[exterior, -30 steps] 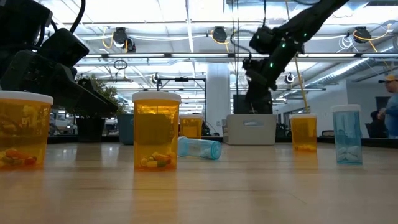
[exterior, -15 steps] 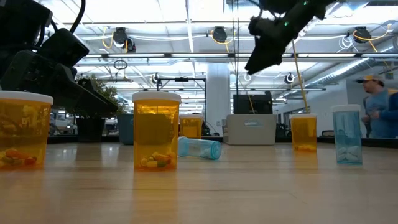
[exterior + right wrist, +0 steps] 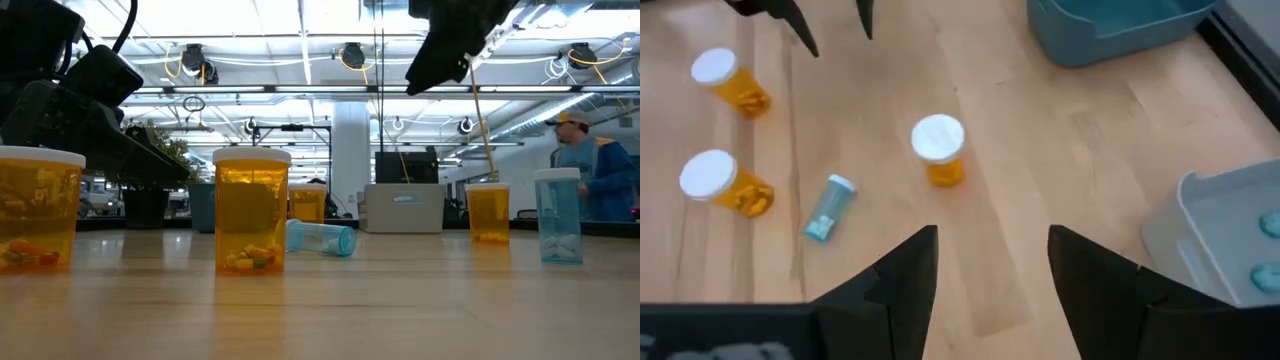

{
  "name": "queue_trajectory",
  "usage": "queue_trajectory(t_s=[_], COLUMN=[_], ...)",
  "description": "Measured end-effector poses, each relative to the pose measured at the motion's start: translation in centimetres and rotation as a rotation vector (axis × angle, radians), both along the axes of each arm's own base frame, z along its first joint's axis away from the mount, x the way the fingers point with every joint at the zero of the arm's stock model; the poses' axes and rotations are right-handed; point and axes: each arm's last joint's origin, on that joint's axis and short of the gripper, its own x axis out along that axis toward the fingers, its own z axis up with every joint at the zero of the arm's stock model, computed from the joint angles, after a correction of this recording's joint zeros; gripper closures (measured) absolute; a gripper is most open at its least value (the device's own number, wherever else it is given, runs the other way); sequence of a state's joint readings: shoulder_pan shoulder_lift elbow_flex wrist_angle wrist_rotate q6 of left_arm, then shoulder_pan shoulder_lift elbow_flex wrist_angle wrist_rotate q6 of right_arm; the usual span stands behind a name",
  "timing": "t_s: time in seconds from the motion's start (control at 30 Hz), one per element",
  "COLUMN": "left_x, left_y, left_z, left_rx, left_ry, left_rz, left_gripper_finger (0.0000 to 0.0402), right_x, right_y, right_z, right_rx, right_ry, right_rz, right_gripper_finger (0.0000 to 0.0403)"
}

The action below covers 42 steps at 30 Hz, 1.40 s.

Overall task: Pick and place medicine bottles into bin by pill shape (circle, oval)
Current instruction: Put the blue pill bottle into the gray bin

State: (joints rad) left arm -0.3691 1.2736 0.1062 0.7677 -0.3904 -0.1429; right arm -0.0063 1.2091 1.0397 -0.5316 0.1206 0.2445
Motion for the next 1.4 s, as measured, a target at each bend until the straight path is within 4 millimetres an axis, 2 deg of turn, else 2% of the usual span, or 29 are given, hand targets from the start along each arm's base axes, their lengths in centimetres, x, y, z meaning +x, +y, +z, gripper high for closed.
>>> queue_trajectory(t_s=[0.3,0.5,0.8,1.17,1.4], left_x=[0.0,0.0,0.0,0.0,0.1], left_y=[0.0,0.0,0.0,0.0,0.2], left_z=[0.0,0.0,0.0,0.0,0.0], left_rx=[-0.002,-0.009,-0.016,-0.008,0.026], left_ry=[-0.002,-0.002,-0.001,0.002,0.003], left_rz=[0.001,0.004,0.007,0.004,0.002], left_gripper_finger=[0.0133,0.0133,0.0133,0.0133,0.0133], right_x=[0.4,1.5,4.3,7.8,9.4], right_y=[4.2,6.0,7.6,8.3,8.8], right_z=[-0.6,-1.7,-4.7,-9.5,-11.7], right_rx=[-0.023,0.001,0.004,0.026,0.085], right_ry=[-0.005,-0.002,0.009,0.037,0.011], right_rz=[0.001,0.032,0.065,0.078,0.12], right_gripper_finger=[0.0218,0.0218,0.0218,0.0218,0.0205])
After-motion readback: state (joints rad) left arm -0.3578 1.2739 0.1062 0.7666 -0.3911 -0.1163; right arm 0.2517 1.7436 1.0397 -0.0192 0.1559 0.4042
